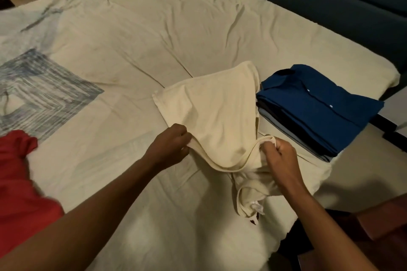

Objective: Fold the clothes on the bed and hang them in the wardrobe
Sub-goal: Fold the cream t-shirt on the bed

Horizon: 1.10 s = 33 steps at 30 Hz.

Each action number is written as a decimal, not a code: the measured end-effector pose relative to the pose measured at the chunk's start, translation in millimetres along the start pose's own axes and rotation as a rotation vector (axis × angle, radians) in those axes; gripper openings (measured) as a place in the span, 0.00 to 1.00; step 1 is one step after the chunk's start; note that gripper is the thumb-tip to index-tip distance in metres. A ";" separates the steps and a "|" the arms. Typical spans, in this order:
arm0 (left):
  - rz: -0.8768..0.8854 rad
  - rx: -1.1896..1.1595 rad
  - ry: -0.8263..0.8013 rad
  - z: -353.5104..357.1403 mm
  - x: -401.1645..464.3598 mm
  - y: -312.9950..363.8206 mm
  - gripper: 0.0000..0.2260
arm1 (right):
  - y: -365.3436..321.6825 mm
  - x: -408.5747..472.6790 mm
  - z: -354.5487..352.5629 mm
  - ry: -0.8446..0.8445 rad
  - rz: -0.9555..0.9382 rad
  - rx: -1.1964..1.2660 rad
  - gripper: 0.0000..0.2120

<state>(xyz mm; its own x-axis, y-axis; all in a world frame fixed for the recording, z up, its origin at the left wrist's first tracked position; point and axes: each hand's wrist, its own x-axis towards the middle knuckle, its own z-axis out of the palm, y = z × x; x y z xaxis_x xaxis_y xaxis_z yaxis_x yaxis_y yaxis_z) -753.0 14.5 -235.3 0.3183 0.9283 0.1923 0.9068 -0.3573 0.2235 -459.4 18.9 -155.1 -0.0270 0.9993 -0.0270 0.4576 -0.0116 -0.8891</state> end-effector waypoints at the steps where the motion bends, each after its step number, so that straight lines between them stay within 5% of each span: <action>1: -0.023 -0.046 0.040 -3.9 -1.0 4.6 0.07 | -6.4 4.8 -5.8 0.006 -0.043 0.011 0.13; 8: -0.756 -0.797 0.409 -26.9 26.4 24.8 0.04 | -38.8 17.7 -10.3 -0.351 -0.414 -0.555 0.11; 14: -0.577 -0.494 0.592 -88.7 64.1 25.7 0.01 | -43.7 57.1 -30.4 -0.106 -0.495 -0.696 0.11; 19: -0.512 -0.566 0.764 -151.4 91.4 36.2 0.02 | -51.6 82.2 -41.0 0.090 -0.480 -0.798 0.12; 22: -0.283 -0.479 0.558 -176.0 88.0 30.3 0.15 | -54.8 93.6 -53.5 0.238 -0.484 -0.774 0.12; 24: -0.172 -0.174 0.127 -174.7 78.4 10.1 0.28 | -46.7 98.8 -65.0 0.270 -0.477 -0.809 0.14; 27: -0.160 0.397 -0.446 -149.1 61.2 -18.0 0.20 | -26.6 103.2 -73.9 0.287 -0.473 -0.881 0.19; 29: -0.187 0.460 -0.370 -134.4 56.2 -30.7 0.13 | -22.7 105.4 -68.1 0.293 -0.505 -0.885 0.19; 33: -0.443 0.060 0.188 -111.4 66.3 -51.9 0.11 | -33.3 107.3 -51.2 0.359 -0.459 -0.791 0.14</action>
<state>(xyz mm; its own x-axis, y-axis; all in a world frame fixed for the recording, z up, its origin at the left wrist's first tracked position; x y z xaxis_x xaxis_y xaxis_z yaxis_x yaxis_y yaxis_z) -809.7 83.0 -127.8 -0.1524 0.9532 0.2612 0.9599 0.0798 0.2688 -432.0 128.4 -105.0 -0.1393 0.8537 0.5017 0.9368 0.2778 -0.2126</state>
